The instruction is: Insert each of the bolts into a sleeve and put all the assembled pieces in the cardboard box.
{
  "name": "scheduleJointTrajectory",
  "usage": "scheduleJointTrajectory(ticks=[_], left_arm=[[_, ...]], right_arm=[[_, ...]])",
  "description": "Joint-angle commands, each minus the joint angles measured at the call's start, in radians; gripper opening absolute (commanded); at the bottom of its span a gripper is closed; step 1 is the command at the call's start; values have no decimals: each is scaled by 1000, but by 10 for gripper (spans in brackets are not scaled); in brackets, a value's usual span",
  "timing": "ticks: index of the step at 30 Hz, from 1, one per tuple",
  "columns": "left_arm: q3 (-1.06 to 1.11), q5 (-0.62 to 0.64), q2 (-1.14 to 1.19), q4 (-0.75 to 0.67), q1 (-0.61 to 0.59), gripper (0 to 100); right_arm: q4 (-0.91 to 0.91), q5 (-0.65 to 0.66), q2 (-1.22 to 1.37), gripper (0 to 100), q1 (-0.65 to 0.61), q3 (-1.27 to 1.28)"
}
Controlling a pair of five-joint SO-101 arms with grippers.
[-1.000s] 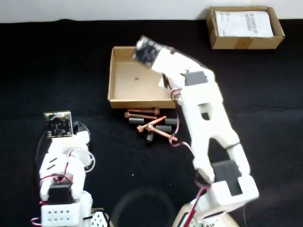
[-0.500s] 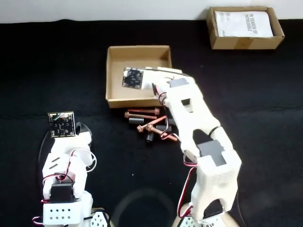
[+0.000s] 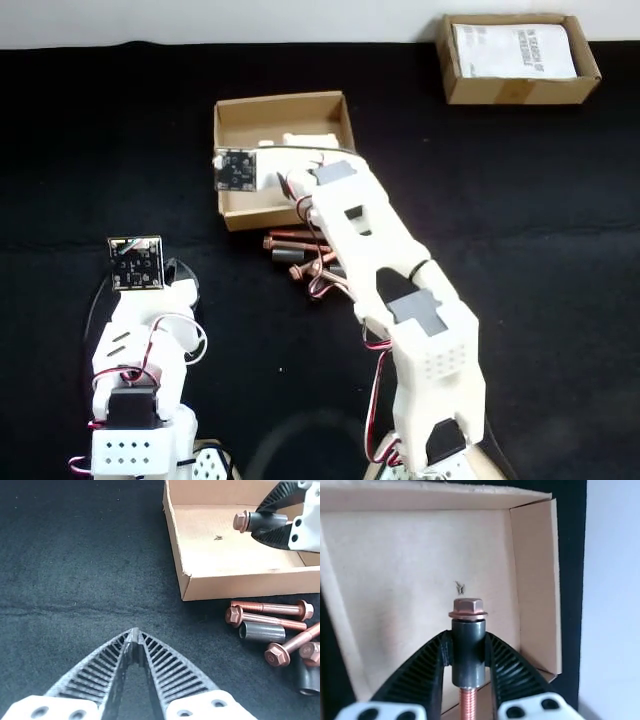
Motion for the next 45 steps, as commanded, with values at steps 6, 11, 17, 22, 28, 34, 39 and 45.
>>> scheduleJointTrajectory(ticks=[6, 11, 17, 22, 28, 34, 39, 45], left_arm=[[16, -3, -2, 15, 21, 9], [16, -3, -2, 15, 21, 9], [16, -3, -2, 15, 21, 9], [16, -3, -2, 15, 19, 9], [16, -3, -2, 15, 18, 9], [16, -3, -2, 15, 16, 9], [16, -3, -2, 15, 15, 9], [16, -3, -2, 15, 15, 9]], right_arm=[[268, -239, -19, 74, -10, -84], [533, -410, -16, 193, -5, -286], [932, -586, -18, 154, 5, -591], [1222, -694, -35, 148, 10, -814], [1224, -764, -217, 148, 47, -521], [1216, -614, -361, 148, 13, -81], [1109, -545, -363, 148, 59, 27], [952, -480, -363, 148, 114, 145]])
